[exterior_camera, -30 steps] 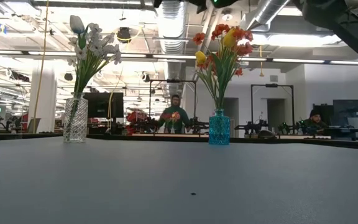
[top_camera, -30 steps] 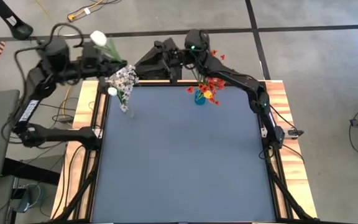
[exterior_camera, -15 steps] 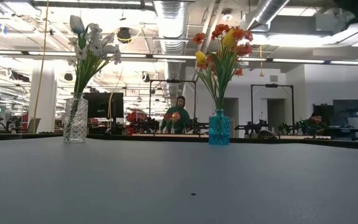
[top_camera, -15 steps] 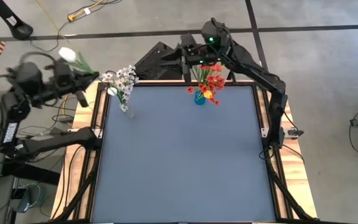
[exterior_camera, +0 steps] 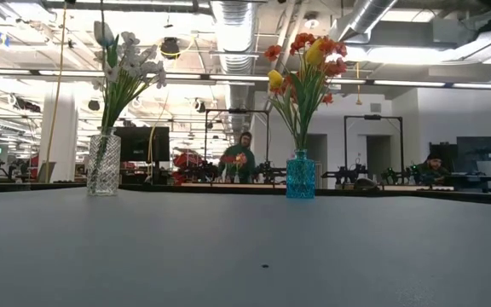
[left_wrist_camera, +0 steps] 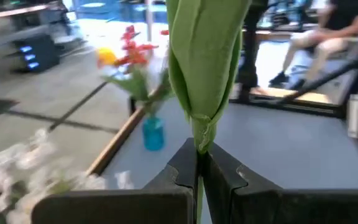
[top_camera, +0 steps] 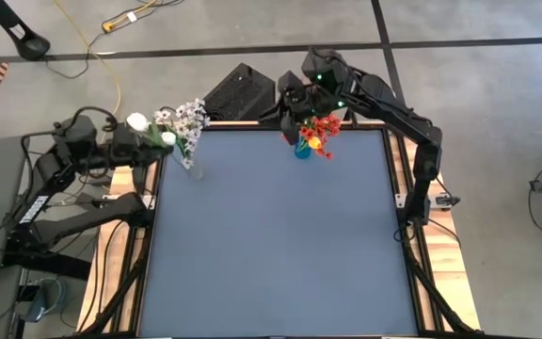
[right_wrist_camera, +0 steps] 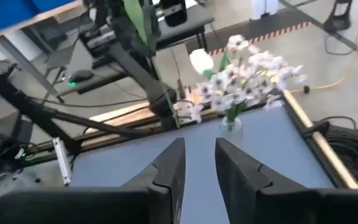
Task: Sort flowers into vase by color
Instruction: Put the white tulip into the transparent vase
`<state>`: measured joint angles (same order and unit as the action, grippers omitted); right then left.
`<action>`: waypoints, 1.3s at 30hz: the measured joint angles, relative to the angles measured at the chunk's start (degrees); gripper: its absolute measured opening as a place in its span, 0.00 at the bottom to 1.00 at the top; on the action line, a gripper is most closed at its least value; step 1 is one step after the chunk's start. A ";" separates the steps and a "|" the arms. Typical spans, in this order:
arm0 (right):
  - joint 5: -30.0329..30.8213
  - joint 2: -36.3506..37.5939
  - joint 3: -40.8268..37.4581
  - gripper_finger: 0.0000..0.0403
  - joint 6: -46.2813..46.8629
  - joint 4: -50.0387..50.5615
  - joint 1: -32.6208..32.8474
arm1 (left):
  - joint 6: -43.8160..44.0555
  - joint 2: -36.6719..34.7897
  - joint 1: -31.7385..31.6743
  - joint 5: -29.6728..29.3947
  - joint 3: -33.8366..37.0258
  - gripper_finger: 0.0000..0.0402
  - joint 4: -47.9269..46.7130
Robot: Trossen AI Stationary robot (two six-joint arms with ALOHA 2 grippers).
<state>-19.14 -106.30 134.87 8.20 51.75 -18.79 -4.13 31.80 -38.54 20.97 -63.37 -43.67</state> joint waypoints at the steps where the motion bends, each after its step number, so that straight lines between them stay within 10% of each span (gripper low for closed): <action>1: 0.23 0.00 0.00 0.28 0.20 0.39 0.50 | -0.11 0.11 0.00 1.24 -0.25 0.00 0.06; 12: -0.02 2.02 -0.04 0.28 -6.46 8.51 3.88 | 3.85 0.27 0.02 -5.08 -5.85 0.00 -9.08; 25: -0.37 4.48 -0.04 0.28 -13.68 14.52 4.20 | 15.40 0.27 -0.02 -41.30 -2.60 0.00 -9.74; 39: -0.37 4.48 -0.04 0.28 -15.62 19.02 4.57 | 21.75 -1.61 -0.02 -44.02 12.62 0.00 3.64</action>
<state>-19.51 -101.82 134.82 -7.42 70.78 -14.22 17.62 30.20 -38.57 -23.05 -50.75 -40.03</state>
